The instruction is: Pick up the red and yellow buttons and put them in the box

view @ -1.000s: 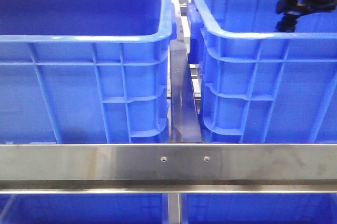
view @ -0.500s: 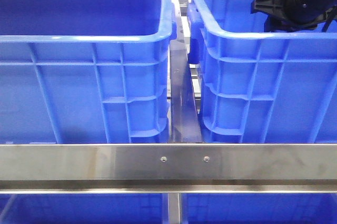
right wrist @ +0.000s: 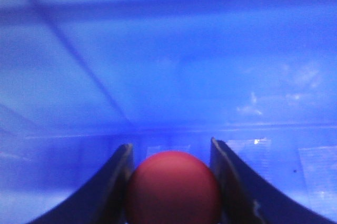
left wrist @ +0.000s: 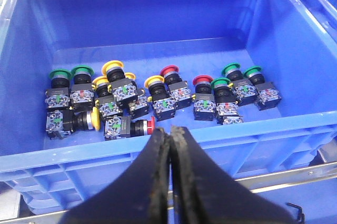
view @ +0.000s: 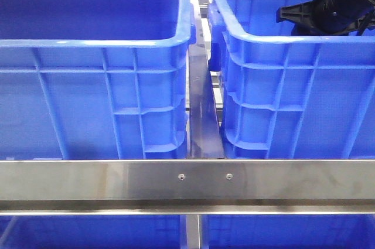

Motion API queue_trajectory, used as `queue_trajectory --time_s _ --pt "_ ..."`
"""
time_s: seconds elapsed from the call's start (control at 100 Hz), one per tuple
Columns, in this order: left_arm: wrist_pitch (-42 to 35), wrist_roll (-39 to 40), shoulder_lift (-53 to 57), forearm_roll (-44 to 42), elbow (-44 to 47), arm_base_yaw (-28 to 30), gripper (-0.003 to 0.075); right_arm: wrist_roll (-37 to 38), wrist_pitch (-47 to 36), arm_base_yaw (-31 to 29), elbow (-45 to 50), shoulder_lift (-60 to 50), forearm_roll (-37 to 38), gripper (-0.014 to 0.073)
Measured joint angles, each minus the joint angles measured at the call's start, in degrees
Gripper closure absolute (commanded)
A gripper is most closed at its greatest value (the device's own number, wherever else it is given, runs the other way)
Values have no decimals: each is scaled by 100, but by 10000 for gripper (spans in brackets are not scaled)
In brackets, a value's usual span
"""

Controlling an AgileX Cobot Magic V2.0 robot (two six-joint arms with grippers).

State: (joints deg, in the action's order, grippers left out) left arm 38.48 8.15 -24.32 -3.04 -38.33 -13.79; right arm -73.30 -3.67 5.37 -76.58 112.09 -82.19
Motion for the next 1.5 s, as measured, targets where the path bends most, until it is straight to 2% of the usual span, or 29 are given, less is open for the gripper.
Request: queue_trajectory --time_s 0.13,0.22,0.51,0.75,0.96,1.5 --pt "-4 0 0 0 0 0 739 0 133 0 12 66 12 87" --pt "-4 0 0 0 0 0 739 0 211 0 23 90 12 50" --pt "-4 0 0 -9 0 0 739 0 211 1 23 26 24 50" --pt "-4 0 0 -9 0 0 739 -14 200 -95 243 -618 24 50" --pt "-4 0 0 -9 0 0 739 -165 175 -108 1017 -1779 24 53" --pt "-4 0 0 -9 0 0 739 -189 167 -108 3493 -6010 24 53"
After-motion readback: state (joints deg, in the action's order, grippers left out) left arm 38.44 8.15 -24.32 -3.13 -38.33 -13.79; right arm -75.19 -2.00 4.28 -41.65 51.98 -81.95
